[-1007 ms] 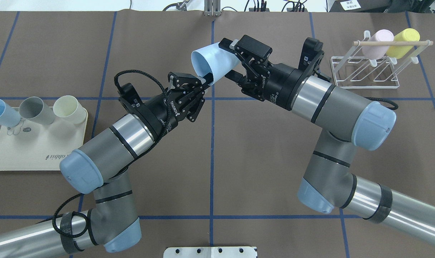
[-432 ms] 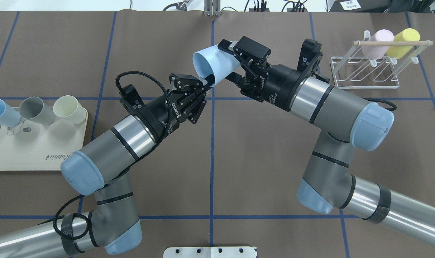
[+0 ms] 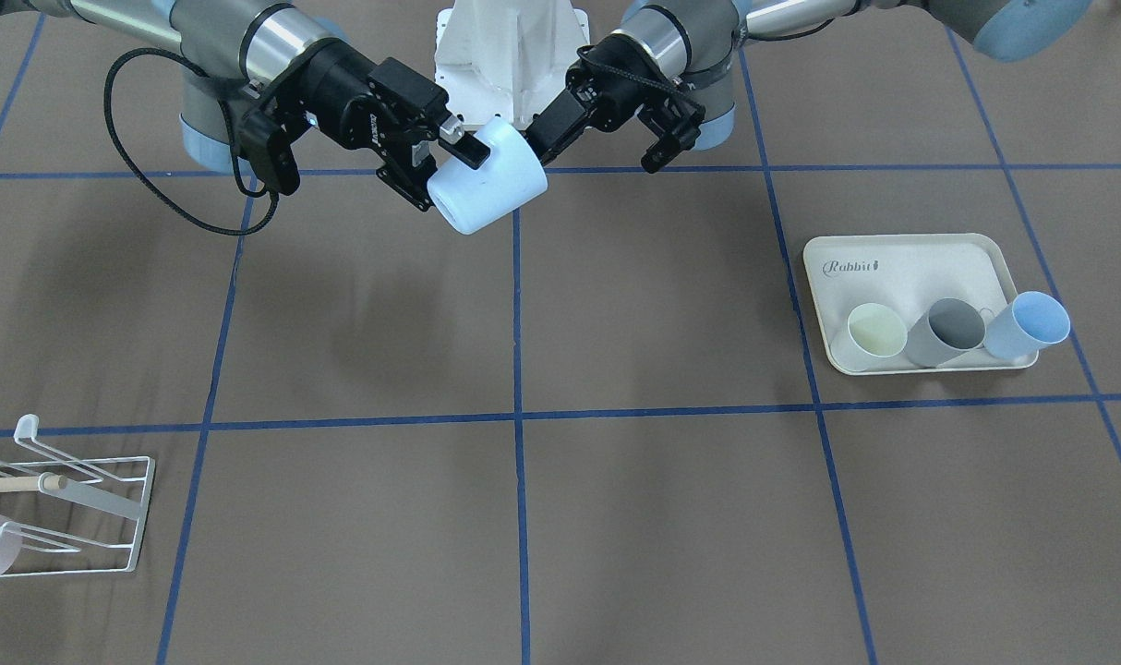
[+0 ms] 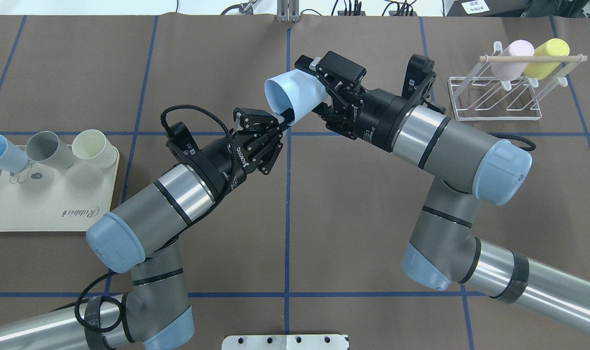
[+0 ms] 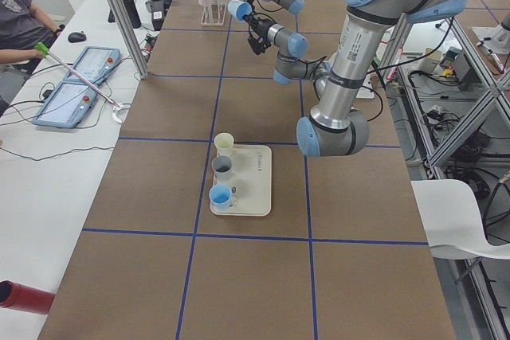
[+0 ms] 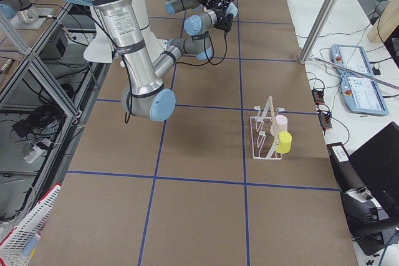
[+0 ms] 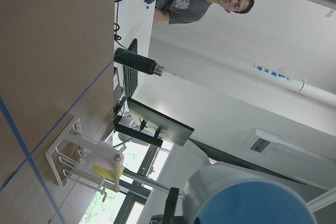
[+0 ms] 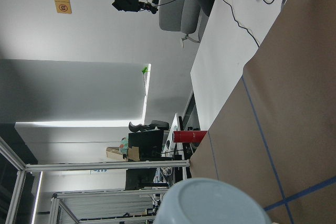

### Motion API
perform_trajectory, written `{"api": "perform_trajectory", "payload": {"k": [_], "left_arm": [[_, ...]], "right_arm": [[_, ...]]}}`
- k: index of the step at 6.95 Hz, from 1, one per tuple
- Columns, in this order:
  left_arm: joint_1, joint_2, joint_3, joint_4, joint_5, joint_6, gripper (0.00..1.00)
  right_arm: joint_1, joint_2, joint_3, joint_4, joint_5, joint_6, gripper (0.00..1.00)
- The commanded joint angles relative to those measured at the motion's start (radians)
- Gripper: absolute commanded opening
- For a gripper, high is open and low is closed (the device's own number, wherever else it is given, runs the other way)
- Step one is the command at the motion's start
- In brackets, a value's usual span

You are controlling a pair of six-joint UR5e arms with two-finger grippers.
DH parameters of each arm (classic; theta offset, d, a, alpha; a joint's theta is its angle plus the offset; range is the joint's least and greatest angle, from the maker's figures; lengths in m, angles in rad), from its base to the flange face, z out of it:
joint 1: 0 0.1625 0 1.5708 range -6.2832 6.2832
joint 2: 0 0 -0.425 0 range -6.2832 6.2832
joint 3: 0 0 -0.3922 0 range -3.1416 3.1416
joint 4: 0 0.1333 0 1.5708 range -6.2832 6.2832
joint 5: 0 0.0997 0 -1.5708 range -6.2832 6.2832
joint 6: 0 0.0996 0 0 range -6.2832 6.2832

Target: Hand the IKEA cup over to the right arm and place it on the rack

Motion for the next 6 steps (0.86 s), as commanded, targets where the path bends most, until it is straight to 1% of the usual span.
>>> {"api": "perform_trajectory", "payload": {"k": [1,5,6], "left_arm": [[0.022,-0.007,0.0,0.0,0.027,0.002,0.0],[0.03,-0.011,-0.006,0.0,0.032,0.002,0.0],[0.03,-0.011,-0.008,-0.002,0.032,0.003,0.0]], "right_arm": [[-0.002,0.001,-0.002,0.002,0.0,0.0,1.0],[-0.004,0.003,-0.005,0.0,-0.002,0.0,1.0],[-0.004,0.004,-0.007,0.002,-0.002,0.002,0.94]]}}
